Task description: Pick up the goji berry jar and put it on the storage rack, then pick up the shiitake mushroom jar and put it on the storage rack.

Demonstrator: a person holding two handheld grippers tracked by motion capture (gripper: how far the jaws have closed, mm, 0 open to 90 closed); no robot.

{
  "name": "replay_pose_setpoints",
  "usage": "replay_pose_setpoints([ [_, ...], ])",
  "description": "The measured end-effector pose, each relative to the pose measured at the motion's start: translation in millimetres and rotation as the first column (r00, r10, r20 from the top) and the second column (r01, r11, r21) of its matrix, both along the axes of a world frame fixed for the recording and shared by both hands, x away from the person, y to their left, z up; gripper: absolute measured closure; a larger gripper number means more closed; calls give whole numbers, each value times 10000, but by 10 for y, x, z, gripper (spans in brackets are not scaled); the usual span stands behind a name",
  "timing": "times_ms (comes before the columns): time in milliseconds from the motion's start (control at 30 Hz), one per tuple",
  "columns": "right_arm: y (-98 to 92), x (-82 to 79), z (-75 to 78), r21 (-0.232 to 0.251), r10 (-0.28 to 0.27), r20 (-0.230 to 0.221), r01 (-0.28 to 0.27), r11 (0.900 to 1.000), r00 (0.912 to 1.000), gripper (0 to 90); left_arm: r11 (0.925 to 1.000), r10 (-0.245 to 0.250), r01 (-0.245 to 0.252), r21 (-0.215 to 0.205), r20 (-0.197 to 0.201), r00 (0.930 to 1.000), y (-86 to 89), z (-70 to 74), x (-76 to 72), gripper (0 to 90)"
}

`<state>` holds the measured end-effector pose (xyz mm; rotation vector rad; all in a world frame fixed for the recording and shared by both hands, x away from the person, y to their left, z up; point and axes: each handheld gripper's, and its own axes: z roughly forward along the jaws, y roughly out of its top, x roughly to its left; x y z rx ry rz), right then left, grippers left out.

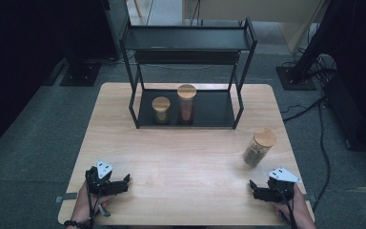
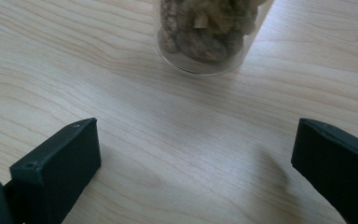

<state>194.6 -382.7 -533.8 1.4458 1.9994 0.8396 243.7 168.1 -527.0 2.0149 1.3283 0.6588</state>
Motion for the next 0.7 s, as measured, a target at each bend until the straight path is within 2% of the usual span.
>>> replay_pose_setpoints([
  [233,-144,-23,-2,78,-44,-59,45,10000,10000,8,10000,-9,9,2,13,10000,-1,-1,0,14],
  [467,-305,-51,-3,183,-368,-128,370,9991,9992,8,10000,-4,4,-5,-1,10000,0,0,0,14],
  [700,-264,-33,-4,204,-169,-169,172,9996,9997,8,10000,3,-3,17,19,10000,-1,0,-1,14],
])
